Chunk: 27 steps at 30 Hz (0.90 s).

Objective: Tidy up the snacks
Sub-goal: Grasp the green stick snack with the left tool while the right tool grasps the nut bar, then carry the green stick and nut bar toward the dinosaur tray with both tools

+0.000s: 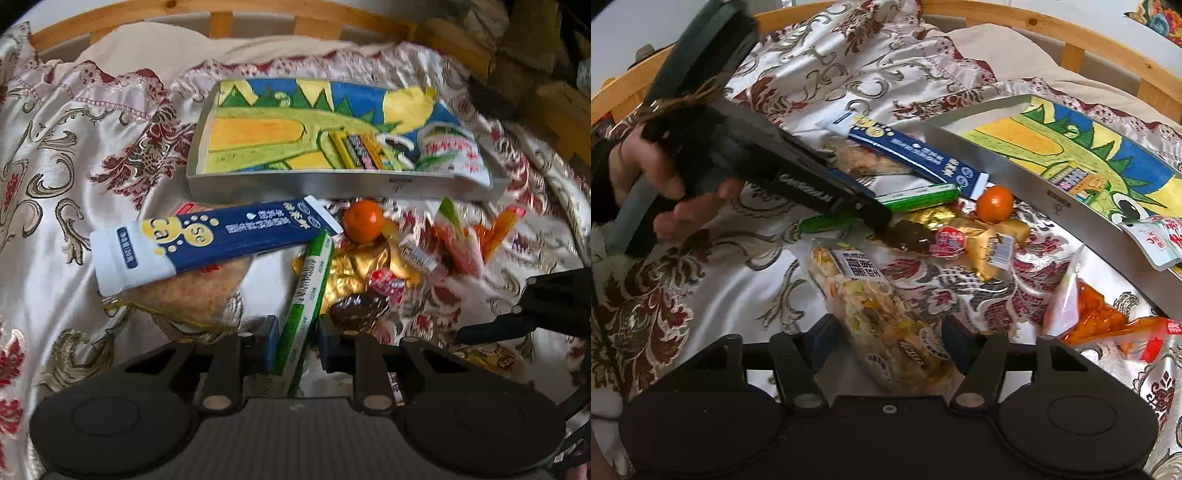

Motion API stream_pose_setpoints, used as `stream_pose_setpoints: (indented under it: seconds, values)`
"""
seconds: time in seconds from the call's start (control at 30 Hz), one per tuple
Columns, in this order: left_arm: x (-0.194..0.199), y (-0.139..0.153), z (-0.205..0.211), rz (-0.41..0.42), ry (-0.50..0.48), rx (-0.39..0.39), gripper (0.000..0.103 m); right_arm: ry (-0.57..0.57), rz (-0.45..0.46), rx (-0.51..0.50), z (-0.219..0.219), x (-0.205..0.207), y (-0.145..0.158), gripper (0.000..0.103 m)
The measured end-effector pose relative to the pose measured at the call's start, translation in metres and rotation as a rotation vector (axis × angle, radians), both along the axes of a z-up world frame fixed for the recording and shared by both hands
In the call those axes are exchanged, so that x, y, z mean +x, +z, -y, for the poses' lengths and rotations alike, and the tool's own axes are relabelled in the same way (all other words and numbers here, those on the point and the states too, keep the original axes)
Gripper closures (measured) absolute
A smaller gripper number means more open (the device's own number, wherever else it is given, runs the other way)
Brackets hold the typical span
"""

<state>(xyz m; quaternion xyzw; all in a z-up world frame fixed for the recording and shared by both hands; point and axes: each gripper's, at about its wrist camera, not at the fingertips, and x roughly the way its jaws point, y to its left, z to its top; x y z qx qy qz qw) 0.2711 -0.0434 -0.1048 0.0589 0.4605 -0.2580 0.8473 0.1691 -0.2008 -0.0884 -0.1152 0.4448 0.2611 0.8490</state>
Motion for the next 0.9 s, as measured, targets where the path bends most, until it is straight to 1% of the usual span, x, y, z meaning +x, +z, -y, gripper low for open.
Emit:
stream_pose_setpoints:
  seconds: [0.1,0.17,0.2,0.3,0.33,0.4,0.43,0.47,0.5,0.53,0.63,0.67,0.8,0.9]
  values:
    - [0.003,0.002,-0.005,-0.070,0.022,0.006,0.080,0.016,-0.004,-0.024,-0.004,-0.008,0.005,0.048]
    - [0.004,0.002,-0.009,-0.120,0.050,0.007,0.080,0.021,-0.017,-0.013,-0.003,-0.012,0.008,0.053]
    - [0.005,0.002,-0.011,-0.135,0.062,0.007,0.080,0.024,-0.020,0.001,-0.002,-0.014,0.009,0.053]
    - [0.006,0.000,-0.012,-0.137,0.068,0.009,0.079,0.034,0.002,0.024,-0.004,-0.015,0.009,0.052]
    - [0.006,-0.001,-0.012,-0.138,0.069,0.020,0.079,0.036,0.016,0.024,-0.006,-0.015,0.008,0.049]
    - [0.005,-0.004,-0.009,-0.130,0.055,0.035,0.077,0.043,0.019,0.019,-0.013,-0.013,0.002,0.047]
    - [0.003,-0.005,-0.008,-0.119,0.042,0.045,0.076,0.044,0.015,0.006,-0.017,-0.012,-0.002,0.048]
    - [0.002,-0.004,-0.006,-0.109,0.030,0.063,0.076,0.055,0.001,-0.009,-0.021,-0.011,-0.006,0.052]
    - [0.001,-0.003,-0.005,-0.104,0.022,0.076,0.079,0.061,-0.009,-0.021,-0.023,-0.012,-0.008,0.053]
    - [-0.001,-0.002,-0.005,-0.108,0.024,0.083,0.082,0.069,-0.012,-0.034,-0.025,-0.013,-0.008,0.055]
    - [-0.002,0.000,-0.005,-0.135,0.060,0.072,0.084,0.077,-0.020,-0.032,-0.025,-0.017,-0.002,0.061]
    - [-0.003,0.000,-0.006,-0.146,0.075,0.066,0.084,0.072,-0.013,-0.038,-0.024,-0.020,0.000,0.062]
    - [-0.012,0.003,-0.011,-0.179,0.125,0.032,0.085,0.052,0.053,-0.122,-0.026,-0.030,0.003,0.062]
    - [-0.019,0.009,-0.018,-0.203,0.169,-0.007,0.085,0.058,0.145,-0.221,-0.031,-0.041,0.005,0.063]
